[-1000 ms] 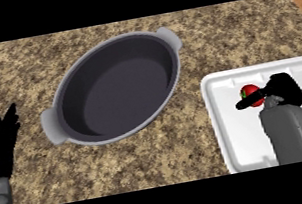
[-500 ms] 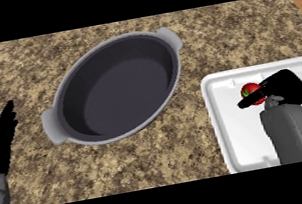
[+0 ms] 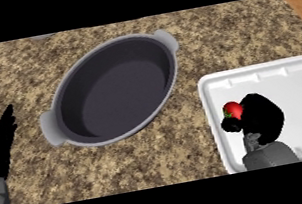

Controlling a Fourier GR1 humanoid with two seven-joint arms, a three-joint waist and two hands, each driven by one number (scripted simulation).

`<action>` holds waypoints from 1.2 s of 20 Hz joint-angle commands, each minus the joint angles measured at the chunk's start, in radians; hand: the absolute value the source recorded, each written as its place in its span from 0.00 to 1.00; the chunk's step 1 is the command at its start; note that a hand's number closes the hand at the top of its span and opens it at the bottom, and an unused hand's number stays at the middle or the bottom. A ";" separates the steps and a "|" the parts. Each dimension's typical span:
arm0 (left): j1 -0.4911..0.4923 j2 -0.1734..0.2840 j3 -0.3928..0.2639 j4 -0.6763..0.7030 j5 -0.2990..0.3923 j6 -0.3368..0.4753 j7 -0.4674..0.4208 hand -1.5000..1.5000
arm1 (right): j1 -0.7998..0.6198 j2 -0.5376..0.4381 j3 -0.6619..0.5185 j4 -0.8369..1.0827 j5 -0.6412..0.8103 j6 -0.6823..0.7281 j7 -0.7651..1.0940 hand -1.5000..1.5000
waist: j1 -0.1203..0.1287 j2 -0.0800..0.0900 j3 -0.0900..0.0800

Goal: Pick the tomato from the tray and place it in the pot

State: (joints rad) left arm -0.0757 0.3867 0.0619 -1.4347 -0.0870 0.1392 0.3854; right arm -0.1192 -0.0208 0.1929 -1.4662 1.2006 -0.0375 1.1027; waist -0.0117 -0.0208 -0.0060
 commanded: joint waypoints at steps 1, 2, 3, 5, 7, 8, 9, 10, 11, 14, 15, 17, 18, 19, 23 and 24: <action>0.014 -0.008 -0.002 -0.013 -0.003 0.009 0.014 0.50 | 0.191 0.020 0.273 -0.149 0.050 -0.025 0.168 1.00 | -0.020 -0.008 0.003; 0.023 -0.001 0.011 0.018 -0.005 0.010 -0.007 0.50 | 0.203 0.020 0.319 -0.189 0.102 -0.008 0.197 1.00 | -0.026 -0.006 0.000; 0.021 0.005 0.017 -0.001 0.002 0.006 -0.007 0.50 | 0.239 0.020 0.356 -0.221 0.161 -0.010 0.231 1.00 | -0.027 -0.008 0.000; 0.041 -0.014 0.007 -0.011 0.002 0.011 -0.010 0.50 | 0.268 0.020 0.420 -0.303 0.276 0.025 0.280 1.00 | -0.028 -0.008 -0.001; 0.026 0.014 0.035 -0.005 0.017 0.000 0.009 0.50 | 0.309 0.020 0.474 -0.390 0.365 0.016 0.291 1.00 | -0.045 -0.012 -0.001; 0.028 0.023 0.027 -0.006 -0.006 0.006 0.003 0.50 | 0.284 0.020 0.502 -0.443 0.389 0.002 0.321 1.00 | -0.039 -0.010 0.000; 0.013 0.008 0.022 -0.008 0.001 0.008 0.018 0.50 | 0.278 0.020 0.535 -0.485 0.440 0.008 0.322 1.00 | -0.044 -0.010 0.000; 0.012 0.010 0.028 -0.004 0.006 0.008 0.020 0.50 | 0.267 0.020 0.559 -0.528 0.502 0.035 0.308 1.00 | -0.047 -0.012 -0.002; 0.024 0.001 0.008 -0.021 -0.008 0.009 0.018 0.50 | 0.264 0.020 0.583 -0.553 0.583 0.054 0.307 1.00 | -0.038 -0.010 0.000; 0.019 -0.015 0.010 0.002 -0.010 0.022 -0.004 0.50 | 0.186 0.020 0.690 -0.662 0.705 0.066 0.286 1.00 | -0.031 -0.005 -0.001; 0.018 -0.012 0.000 -0.004 -0.016 0.017 0.010 0.50 | 0.172 0.020 0.725 -0.693 0.745 0.087 0.278 1.00 | -0.034 -0.010 -0.001; 0.019 0.014 0.025 -0.002 0.002 -0.005 -0.003 0.50 | 0.137 0.019 0.756 -0.708 0.813 0.132 0.279 1.00 | -0.022 -0.008 -0.001; 0.018 0.001 0.013 0.004 -0.004 -0.001 -0.016 0.50 | 0.073 0.018 0.746 -0.700 0.830 0.153 0.263 1.00 | -0.012 -0.003 -0.002; 0.028 0.007 0.013 -0.001 -0.015 0.006 -0.017 0.50 | 0.074 0.017 0.757 -0.731 0.844 0.183 0.245 1.00 | -0.011 -0.006 -0.001; -0.008 0.000 0.004 -0.017 -0.005 -0.005 0.004 0.50 | 0.001 0.015 0.761 -0.694 0.850 0.225 0.226 1.00 | 0.011 0.003 0.000; 0.001 -0.026 -0.015 -0.001 -0.024 0.015 -0.010 0.50 | -0.013 0.014 0.752 -0.721 0.837 0.237 0.209 1.00 | 0.008 0.008 0.000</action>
State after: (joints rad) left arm -0.0647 0.3795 0.0655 -1.4416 -0.0978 0.1447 0.3801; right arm -0.0747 -0.1371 0.8473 -2.0667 2.0634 0.0775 1.1535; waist -0.0136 -0.0204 -0.0065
